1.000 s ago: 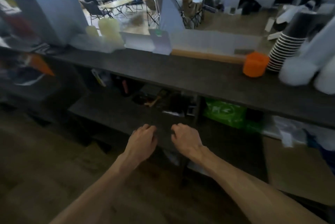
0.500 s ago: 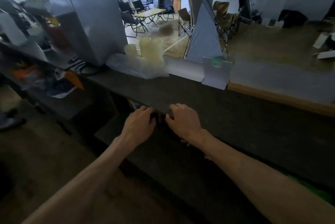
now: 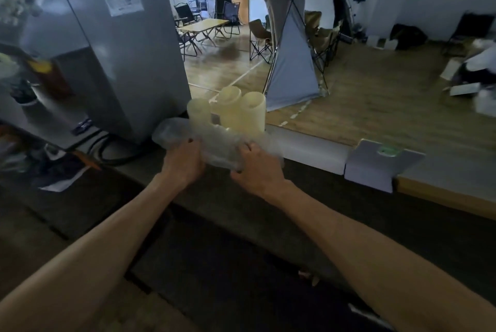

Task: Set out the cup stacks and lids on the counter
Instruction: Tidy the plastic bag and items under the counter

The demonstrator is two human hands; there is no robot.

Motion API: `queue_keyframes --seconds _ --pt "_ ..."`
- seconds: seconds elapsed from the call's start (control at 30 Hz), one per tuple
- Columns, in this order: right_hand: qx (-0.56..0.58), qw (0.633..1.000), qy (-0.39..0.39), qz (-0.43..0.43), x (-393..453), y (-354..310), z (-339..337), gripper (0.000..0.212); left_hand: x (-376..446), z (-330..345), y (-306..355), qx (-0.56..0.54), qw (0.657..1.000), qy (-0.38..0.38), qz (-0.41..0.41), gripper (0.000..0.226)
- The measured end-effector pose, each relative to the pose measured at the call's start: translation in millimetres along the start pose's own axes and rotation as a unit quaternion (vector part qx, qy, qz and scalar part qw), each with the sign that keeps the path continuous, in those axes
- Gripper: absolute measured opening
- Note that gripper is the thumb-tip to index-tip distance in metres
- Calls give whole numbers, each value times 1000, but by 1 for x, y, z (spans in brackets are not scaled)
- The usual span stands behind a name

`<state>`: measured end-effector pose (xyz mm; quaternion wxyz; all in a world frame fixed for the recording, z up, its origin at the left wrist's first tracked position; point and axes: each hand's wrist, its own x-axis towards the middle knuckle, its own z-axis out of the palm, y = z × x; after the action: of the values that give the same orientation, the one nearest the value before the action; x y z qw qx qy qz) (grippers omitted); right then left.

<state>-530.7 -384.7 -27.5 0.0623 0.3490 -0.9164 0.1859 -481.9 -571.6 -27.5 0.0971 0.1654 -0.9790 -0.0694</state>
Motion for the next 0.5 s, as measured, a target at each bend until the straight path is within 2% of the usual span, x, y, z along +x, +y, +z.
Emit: queue_keyframes --seconds 0.03,0.1,0.17,0.27,0.4,0.43,0.5 --pt "-2 1000 -24 18 11 -4 5 75 13 4 -10 22 1000 -3 4 59" --pt "-17 997 -55 59 30 -10 19 85 35 16 -30 48 997 -57 11 78" --pt "-27 992 -75 95 41 -13 34 88 51 33 -48 38 992 -117 9 81" --pt "-3 990 -82 118 45 -15 52 70 55 52 -68 -47 988 -134 60 62" --pt "18 990 -57 127 44 -17 63 61 35 59 -69 -221 956 -47 189 27" --pt "33 990 -47 130 43 -16 65 62 29 56 -64 -260 940 -35 217 24" --pt "96 986 -27 135 38 -12 60 77 21 46 -51 -305 914 -40 265 22"
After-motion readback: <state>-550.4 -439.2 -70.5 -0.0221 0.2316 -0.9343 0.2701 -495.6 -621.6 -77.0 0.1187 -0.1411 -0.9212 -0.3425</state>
